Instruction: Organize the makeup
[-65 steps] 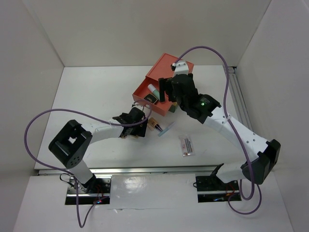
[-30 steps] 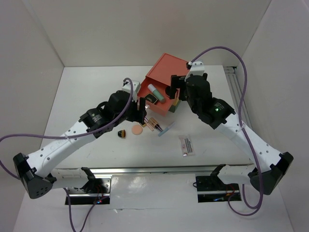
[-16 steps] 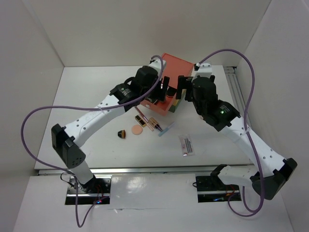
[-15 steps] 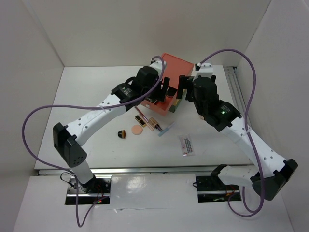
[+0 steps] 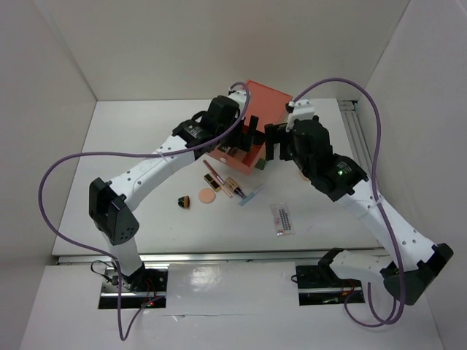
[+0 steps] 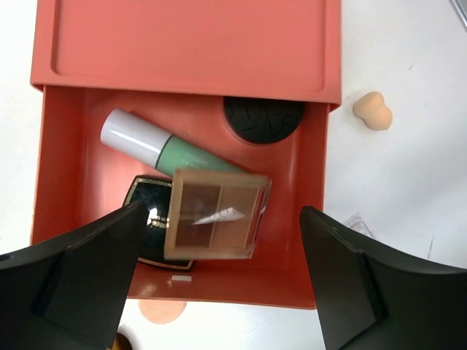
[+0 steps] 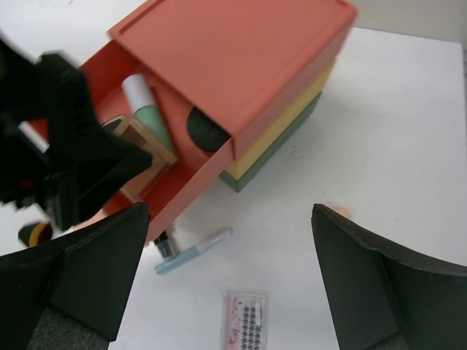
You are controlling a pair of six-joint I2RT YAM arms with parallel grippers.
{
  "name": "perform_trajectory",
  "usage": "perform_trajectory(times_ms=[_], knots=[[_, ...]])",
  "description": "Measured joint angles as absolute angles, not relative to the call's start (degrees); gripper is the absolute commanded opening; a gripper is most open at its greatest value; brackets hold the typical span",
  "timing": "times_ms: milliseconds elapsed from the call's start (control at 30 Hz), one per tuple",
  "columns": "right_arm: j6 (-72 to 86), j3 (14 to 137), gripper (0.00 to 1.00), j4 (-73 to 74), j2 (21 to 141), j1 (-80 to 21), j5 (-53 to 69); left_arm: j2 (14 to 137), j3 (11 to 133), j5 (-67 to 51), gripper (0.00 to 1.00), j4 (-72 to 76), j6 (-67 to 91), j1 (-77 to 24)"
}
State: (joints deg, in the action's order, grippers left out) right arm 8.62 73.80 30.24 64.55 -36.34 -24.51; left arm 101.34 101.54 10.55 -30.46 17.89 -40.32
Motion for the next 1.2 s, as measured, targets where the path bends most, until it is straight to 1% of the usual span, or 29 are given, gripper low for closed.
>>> perform_trajectory(times_ms=[200, 333, 400, 567, 667, 767, 800, 833, 867, 900, 967, 1067, 1100, 1133, 1200], knots=[[3.8, 73.8, 0.99, 32.4, 63.9, -43.3, -19.7, 99.3, 101.8, 10.2, 1.0, -31.2, 17.9, -40.3], [-0.1, 73.8, 0.99, 32.7, 63.3, -49.3, -14.0, 94.6, 101.1, 12.4, 1.0, -32.7, 18.4, -40.3], [-2.1, 73.5, 0.99, 32.6, 63.5, -53.4, -12.0, 90.0, 99.3, 14.4, 1.0, -34.0, 19.8, -40.1], [-5.1, 69.1, 0.99, 32.1, 67.2, -64.9, -11.8, 70.5, 87.0, 20.4, 1.0, -37.0, 26.9, -37.8], [-5.2, 64.6, 0.92, 31.1, 71.9, -68.6, -13.1, 59.7, 78.7, 23.1, 1.0, -39.2, 31.9, -36.9], [-3.8, 60.4, 0.9, 29.7, 76.4, -69.3, -15.4, 51.3, 71.7, 23.8, 1.0, -41.8, 35.4, -36.8], [-3.0, 59.3, 0.78, 28.9, 78.3, -69.3, -17.6, 49.7, 70.0, 23.7, 1.0, -42.6, 36.4, -36.8], [-2.5, 58.5, 0.72, 27.9, 80.1, -69.3, -20.1, 48.5, 68.6, 23.7, 1.0, -43.6, 37.3, -36.8], [-1.5, 57.8, 0.72, 26.8, 81.9, -69.2, -22.7, 48.1, 67.5, 23.7, 1.0, -44.2, 38.0, -36.8], [-0.4, 57.4, 0.78, 25.8, 83.8, -68.9, -25.7, 47.8, 66.8, 23.7, 1.0, -44.9, 38.5, -36.8], [0.7, 56.5, 0.83, 23.3, 86.8, -68.3, -30.3, 47.7, 65.7, 23.7, 1.0, -45.7, 39.4, -36.8], [0.9, 54.2, 0.83, 17.8, 89.1, -66.3, -33.8, 48.1, 65.1, 23.7, 1.0, -46.8, 39.7, -36.8], [0.9, 53.2, 0.81, 16.0, 89.3, -65.6, -34.3, 48.1, 65.1, 23.7, 1.0, -46.8, 39.8, -36.8], [0.4, 52.4, 0.76, 13.9, 89.4, -64.6, -34.6, 48.1, 65.1, 23.7, 1.0, -46.8, 40.0, -36.8], [-0.1, 51.4, 0.72, 10.0, 89.5, -62.9, -34.8, 48.0, 65.1, 23.7, 1.0, -46.9, 40.6, -36.8]])
